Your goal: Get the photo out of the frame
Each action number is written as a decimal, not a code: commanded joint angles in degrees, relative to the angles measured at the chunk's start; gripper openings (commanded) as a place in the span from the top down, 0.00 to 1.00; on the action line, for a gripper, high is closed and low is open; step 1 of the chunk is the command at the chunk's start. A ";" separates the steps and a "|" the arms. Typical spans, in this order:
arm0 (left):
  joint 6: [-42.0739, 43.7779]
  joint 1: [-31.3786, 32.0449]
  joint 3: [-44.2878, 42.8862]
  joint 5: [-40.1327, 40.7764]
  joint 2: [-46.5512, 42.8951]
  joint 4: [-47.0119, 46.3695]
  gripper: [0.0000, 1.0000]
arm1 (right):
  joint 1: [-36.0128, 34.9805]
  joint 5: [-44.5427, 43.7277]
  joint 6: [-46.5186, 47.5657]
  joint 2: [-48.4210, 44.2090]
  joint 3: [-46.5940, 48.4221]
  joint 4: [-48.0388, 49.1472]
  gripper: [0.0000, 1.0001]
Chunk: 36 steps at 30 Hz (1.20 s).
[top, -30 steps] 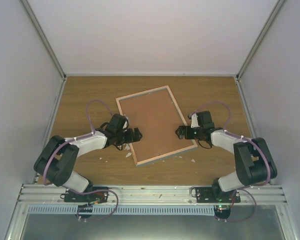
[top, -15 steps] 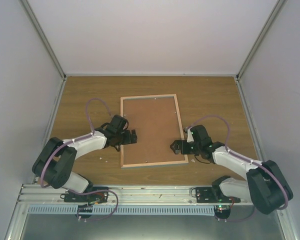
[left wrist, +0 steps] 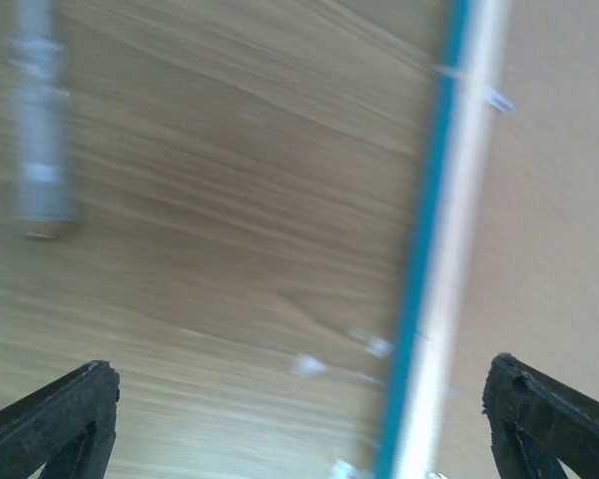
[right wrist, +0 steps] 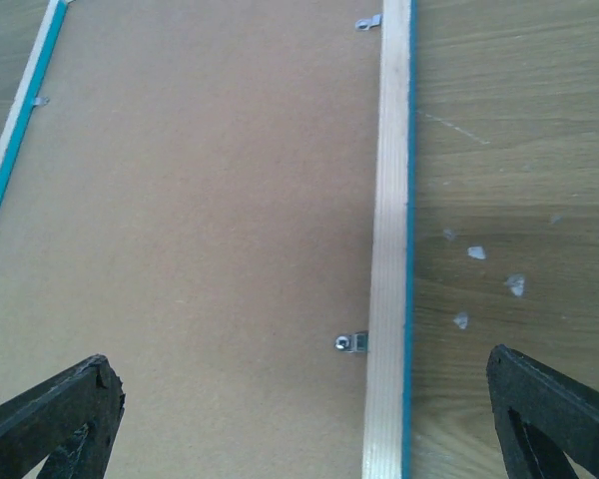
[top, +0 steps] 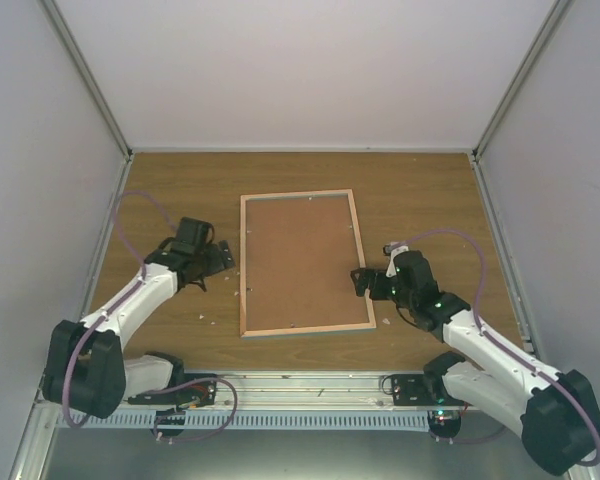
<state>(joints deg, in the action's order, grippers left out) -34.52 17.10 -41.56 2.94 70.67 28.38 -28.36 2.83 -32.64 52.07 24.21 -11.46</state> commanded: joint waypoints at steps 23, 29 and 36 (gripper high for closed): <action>17.94 -23.28 -19.87 0.39 27.46 6.65 0.40 | -0.50 -5.65 7.04 -7.19 -5.48 6.01 0.00; 19.46 -23.43 -22.59 -1.12 31.98 7.62 0.57 | -0.47 -6.71 7.34 -8.66 -5.66 5.51 0.00; 20.40 -23.45 -22.64 -1.51 33.95 8.62 0.74 | -0.47 -7.22 7.67 -9.10 -4.98 4.52 0.00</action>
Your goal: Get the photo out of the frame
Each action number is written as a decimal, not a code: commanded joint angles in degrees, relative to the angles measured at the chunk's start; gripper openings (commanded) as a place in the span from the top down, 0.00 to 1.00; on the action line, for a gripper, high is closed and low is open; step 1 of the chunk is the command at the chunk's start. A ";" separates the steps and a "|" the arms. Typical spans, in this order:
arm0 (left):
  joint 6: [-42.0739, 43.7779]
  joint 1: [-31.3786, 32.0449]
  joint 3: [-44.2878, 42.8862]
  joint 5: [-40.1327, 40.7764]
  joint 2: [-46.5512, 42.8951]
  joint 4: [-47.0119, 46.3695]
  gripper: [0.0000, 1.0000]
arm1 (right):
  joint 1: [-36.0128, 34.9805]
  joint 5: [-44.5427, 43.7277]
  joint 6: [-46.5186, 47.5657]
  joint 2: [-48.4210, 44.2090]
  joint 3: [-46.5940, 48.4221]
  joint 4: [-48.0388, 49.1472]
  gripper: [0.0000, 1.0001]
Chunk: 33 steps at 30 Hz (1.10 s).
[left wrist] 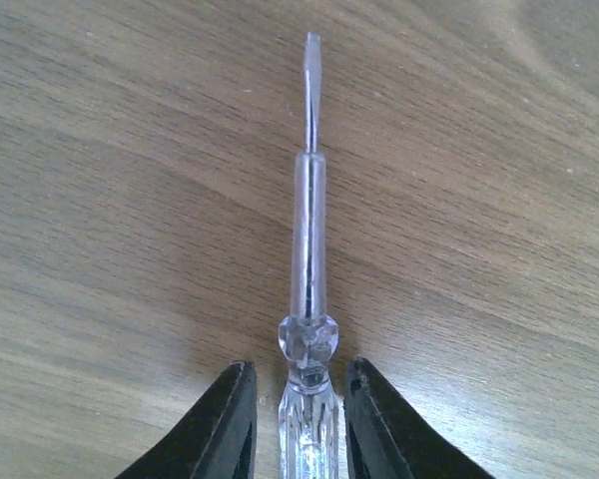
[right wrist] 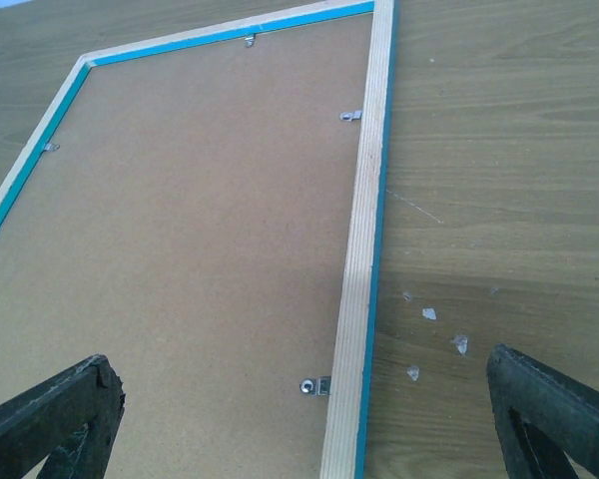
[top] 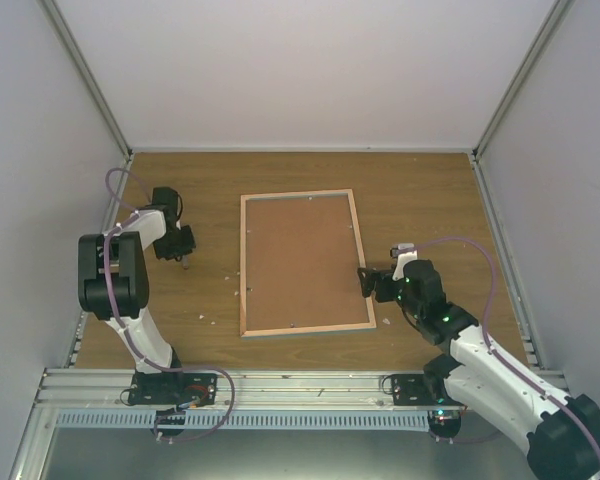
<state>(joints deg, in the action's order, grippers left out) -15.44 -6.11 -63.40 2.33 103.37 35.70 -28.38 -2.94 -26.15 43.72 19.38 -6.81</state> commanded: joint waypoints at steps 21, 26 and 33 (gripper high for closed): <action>2.73 13.00 5.13 -17.98 -21.19 1.56 1.00 | -0.36 7.36 3.78 2.08 3.05 3.18 0.00; 0.80 22.89 7.32 -24.20 -24.79 -2.21 1.00 | -0.37 14.18 4.71 -1.24 2.27 5.91 0.00; -2.87 33.85 11.87 -33.12 -26.80 -11.50 1.00 | -0.37 24.62 2.40 -0.86 3.74 10.42 0.04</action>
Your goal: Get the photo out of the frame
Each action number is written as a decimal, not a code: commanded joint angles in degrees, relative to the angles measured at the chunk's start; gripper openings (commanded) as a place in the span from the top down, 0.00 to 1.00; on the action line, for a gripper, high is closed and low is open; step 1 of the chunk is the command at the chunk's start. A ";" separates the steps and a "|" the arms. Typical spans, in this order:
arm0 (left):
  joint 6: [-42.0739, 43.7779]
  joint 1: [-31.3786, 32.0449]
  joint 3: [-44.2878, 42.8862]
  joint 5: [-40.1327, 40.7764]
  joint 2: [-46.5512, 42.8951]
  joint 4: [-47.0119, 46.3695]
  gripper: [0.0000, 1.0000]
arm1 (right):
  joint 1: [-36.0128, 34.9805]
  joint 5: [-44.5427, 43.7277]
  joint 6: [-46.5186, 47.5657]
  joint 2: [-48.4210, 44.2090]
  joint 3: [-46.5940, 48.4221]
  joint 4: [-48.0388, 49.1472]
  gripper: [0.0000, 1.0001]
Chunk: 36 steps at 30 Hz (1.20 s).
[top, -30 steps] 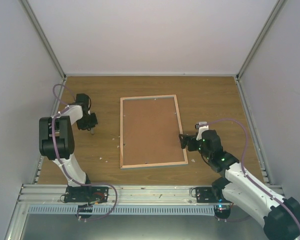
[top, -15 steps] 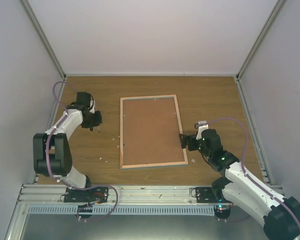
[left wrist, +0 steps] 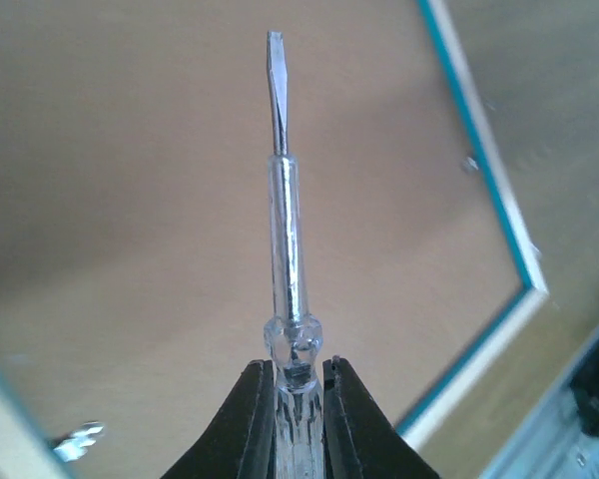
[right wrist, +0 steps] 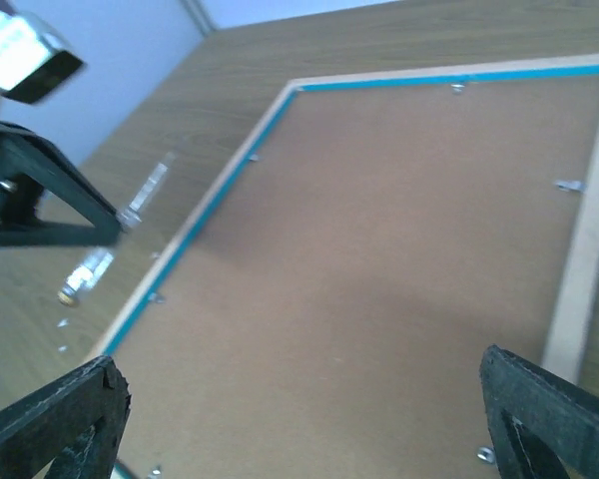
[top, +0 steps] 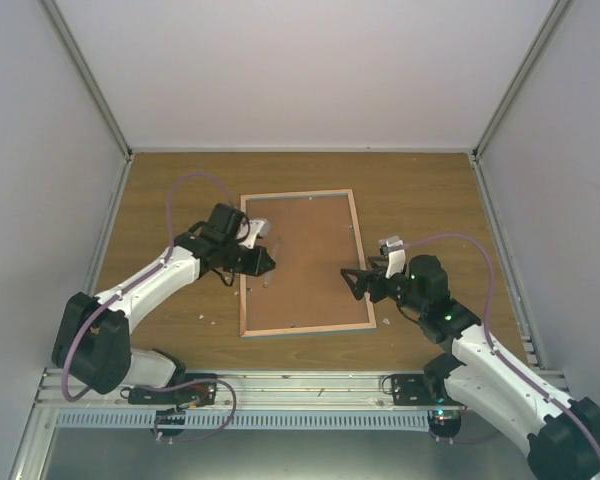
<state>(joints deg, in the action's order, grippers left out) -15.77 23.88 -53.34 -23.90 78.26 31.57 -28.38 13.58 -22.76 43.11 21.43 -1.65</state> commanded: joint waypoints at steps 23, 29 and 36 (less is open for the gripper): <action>-8.25 19.83 5.88 -15.59 0.50 -25.76 1.00 | -0.36 21.14 -22.42 12.42 -0.96 27.02 0.33; -7.94 20.80 5.14 -14.16 1.41 -25.39 1.00 | -0.36 19.61 -26.00 13.79 -1.45 26.33 0.48; -8.15 21.29 4.70 -13.73 1.62 -25.88 1.00 | -0.41 19.25 -27.54 16.52 -1.52 25.58 0.62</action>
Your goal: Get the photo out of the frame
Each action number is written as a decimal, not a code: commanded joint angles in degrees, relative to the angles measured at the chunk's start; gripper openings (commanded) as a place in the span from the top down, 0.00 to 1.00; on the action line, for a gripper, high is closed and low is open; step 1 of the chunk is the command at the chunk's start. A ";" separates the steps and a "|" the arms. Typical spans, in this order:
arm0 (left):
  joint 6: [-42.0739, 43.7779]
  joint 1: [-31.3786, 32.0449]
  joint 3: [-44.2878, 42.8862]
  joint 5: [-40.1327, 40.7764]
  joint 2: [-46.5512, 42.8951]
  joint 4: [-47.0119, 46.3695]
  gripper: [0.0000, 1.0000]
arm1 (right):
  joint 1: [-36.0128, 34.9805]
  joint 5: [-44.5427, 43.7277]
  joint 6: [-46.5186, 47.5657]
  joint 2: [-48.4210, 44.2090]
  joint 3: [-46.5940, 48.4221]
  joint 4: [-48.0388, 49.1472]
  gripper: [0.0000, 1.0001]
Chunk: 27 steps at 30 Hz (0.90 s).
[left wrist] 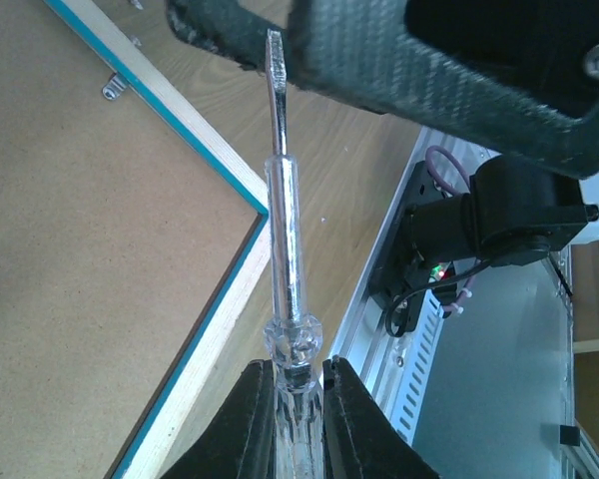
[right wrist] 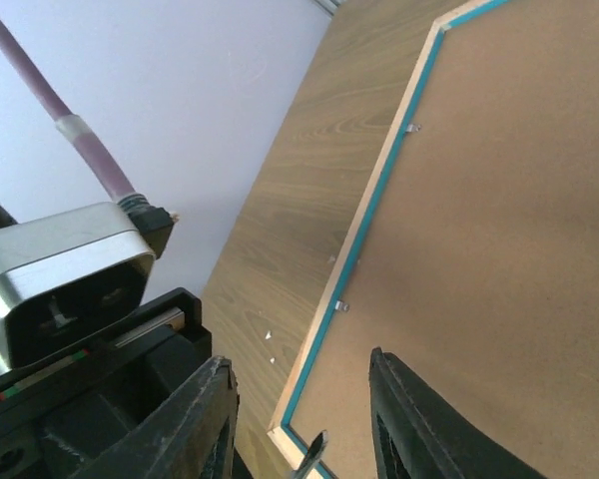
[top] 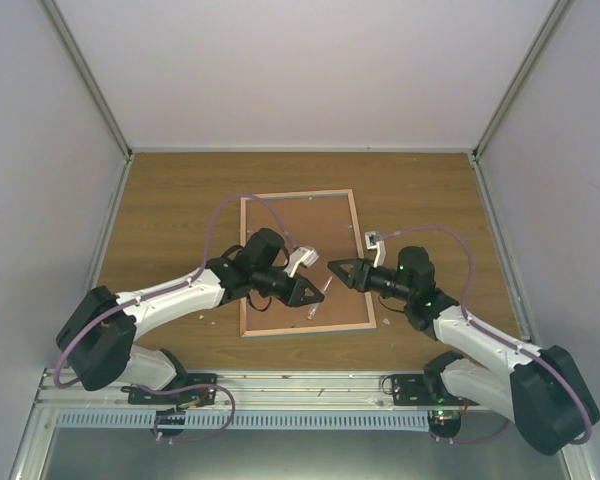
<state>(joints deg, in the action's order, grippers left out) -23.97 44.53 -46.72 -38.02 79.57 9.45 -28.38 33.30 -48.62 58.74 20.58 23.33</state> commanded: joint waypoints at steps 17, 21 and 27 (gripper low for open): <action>0.15 2.17 -3.63 3.89 1.13 -3.21 0.99 | -0.48 -2.39 -5.83 1.50 -1.04 0.38 0.99; -0.01 2.92 -3.39 10.11 0.07 -1.48 0.86 | -0.50 -4.50 -8.43 0.13 -0.99 -1.61 0.99; 0.29 8.55 -2.94 27.16 -4.00 -0.55 0.52 | -0.45 -9.34 -14.87 -2.91 -1.06 -5.94 0.99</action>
<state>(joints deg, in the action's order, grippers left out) -24.14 49.32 -48.62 -23.83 79.44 10.07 -28.64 28.38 -58.46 58.11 20.21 20.93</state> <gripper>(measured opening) 0.415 0.028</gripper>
